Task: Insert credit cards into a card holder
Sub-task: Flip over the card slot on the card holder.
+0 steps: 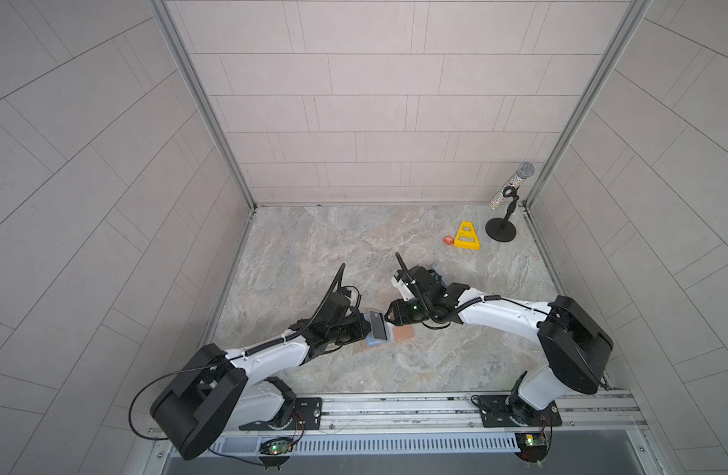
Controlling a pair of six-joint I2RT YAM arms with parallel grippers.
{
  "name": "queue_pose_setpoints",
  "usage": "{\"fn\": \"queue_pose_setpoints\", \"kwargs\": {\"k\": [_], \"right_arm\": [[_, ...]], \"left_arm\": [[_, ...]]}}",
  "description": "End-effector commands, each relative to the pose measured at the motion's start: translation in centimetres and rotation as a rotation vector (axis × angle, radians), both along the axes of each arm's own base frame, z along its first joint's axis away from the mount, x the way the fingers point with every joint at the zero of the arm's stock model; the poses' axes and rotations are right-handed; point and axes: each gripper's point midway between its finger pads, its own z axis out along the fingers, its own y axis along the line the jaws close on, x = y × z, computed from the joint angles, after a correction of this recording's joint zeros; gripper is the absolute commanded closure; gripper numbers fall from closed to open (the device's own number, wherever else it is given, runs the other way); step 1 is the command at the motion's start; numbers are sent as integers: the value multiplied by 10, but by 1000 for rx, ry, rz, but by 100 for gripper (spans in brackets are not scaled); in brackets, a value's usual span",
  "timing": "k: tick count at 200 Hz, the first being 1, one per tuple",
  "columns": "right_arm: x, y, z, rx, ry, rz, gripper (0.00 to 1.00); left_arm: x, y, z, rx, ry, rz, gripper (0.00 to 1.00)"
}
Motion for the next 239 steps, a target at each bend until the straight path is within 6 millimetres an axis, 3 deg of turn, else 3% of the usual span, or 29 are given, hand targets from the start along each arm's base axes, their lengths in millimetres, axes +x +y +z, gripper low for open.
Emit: {"fn": "queue_pose_setpoints", "kwargs": {"k": [1, 29, 96, 142, 177, 239], "right_arm": [[2, -25, -6, -74, -7, -38, 54], [5, -43, -12, -92, 2, -67, 54], [4, -64, -13, -139, -5, -84, 54], [6, -80, -5, -183, -38, -110, 54], [4, -69, -2, -144, -28, -55, 53], [-2, -46, -16, -116, 31, 45, 53]], "left_arm": [[5, -12, 11, -18, -27, -35, 87], [7, -24, 11, -11, -27, -68, 86], [3, -60, 3, 2, -13, -150, 84], [-1, -66, -10, 38, 11, -170, 83], [-4, -65, -17, 78, 25, -187, 83], [-4, -65, -16, 99, 26, -203, 82]]}}
